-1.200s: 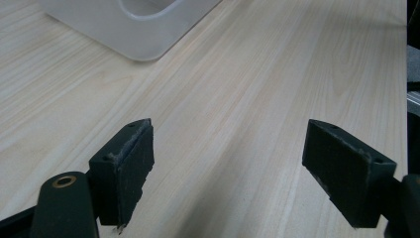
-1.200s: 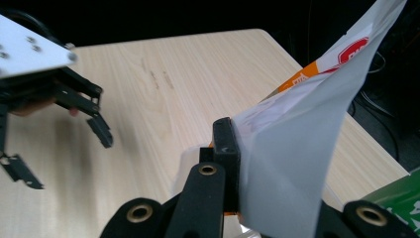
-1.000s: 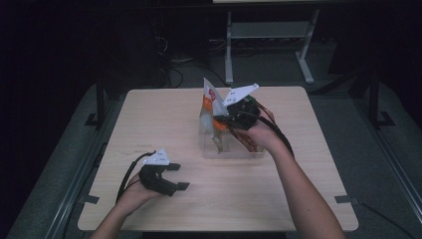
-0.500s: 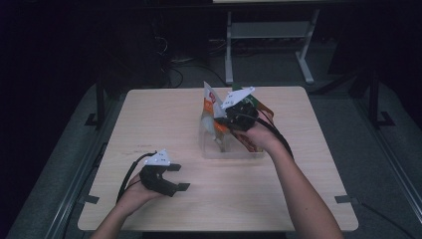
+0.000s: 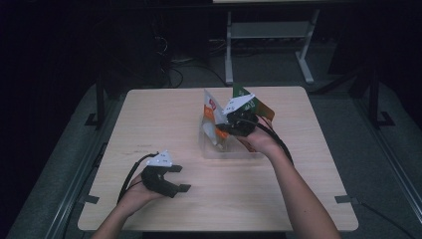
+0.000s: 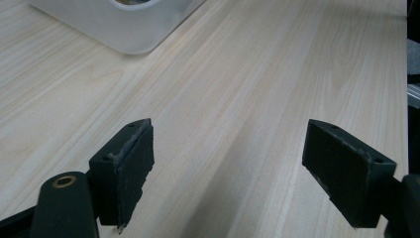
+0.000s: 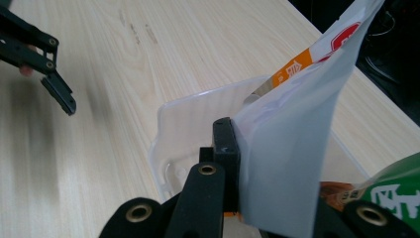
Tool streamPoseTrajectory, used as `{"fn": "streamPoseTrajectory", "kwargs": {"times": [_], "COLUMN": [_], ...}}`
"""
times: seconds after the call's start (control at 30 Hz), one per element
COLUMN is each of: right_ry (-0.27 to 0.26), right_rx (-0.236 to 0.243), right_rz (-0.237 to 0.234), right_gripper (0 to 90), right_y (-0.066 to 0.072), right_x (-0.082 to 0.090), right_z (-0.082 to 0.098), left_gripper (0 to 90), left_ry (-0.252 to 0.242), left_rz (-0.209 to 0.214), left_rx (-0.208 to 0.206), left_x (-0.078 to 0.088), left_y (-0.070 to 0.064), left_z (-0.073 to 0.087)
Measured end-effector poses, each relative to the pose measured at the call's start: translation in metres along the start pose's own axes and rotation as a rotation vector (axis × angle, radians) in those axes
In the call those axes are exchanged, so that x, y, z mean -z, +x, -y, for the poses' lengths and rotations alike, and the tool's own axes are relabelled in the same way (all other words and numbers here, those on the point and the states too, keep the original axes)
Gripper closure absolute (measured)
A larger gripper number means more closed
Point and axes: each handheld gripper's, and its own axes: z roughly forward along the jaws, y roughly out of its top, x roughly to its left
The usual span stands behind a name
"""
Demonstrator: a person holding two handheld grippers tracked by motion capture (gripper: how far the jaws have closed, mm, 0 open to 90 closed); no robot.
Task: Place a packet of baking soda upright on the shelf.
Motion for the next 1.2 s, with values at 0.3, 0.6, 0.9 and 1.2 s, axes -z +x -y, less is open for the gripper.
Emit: {"fn": "streamPoseTrajectory", "kwargs": {"times": [0.3, 0.6, 0.9, 1.2], "right_ry": [-0.024, -0.085, -0.099, -0.098], "right_rx": [-0.037, -0.121, -0.146, -0.163], "right_rz": [-0.017, 0.000, 0.037, 0.052], "right_gripper": [78.4, 46.8, 43.2, 38.7], "right_y": [-0.001, 0.007, 0.020, 0.036], "right_x": [0.002, 0.014, 0.028, 0.040], "right_z": [0.000, 0.009, 0.034, 0.066], "left_gripper": [19.7, 19.0, 18.9, 18.9], "left_ry": [0.012, 0.028, 0.019, 0.018], "left_rz": [0.002, 0.001, -0.004, -0.003], "left_rx": [0.005, -0.013, -0.021, -0.034], "left_x": [-0.002, -0.004, -0.005, -0.006], "left_y": [-0.001, -0.002, -0.002, -0.004], "left_z": [0.001, 0.001, 0.002, 0.001]}}
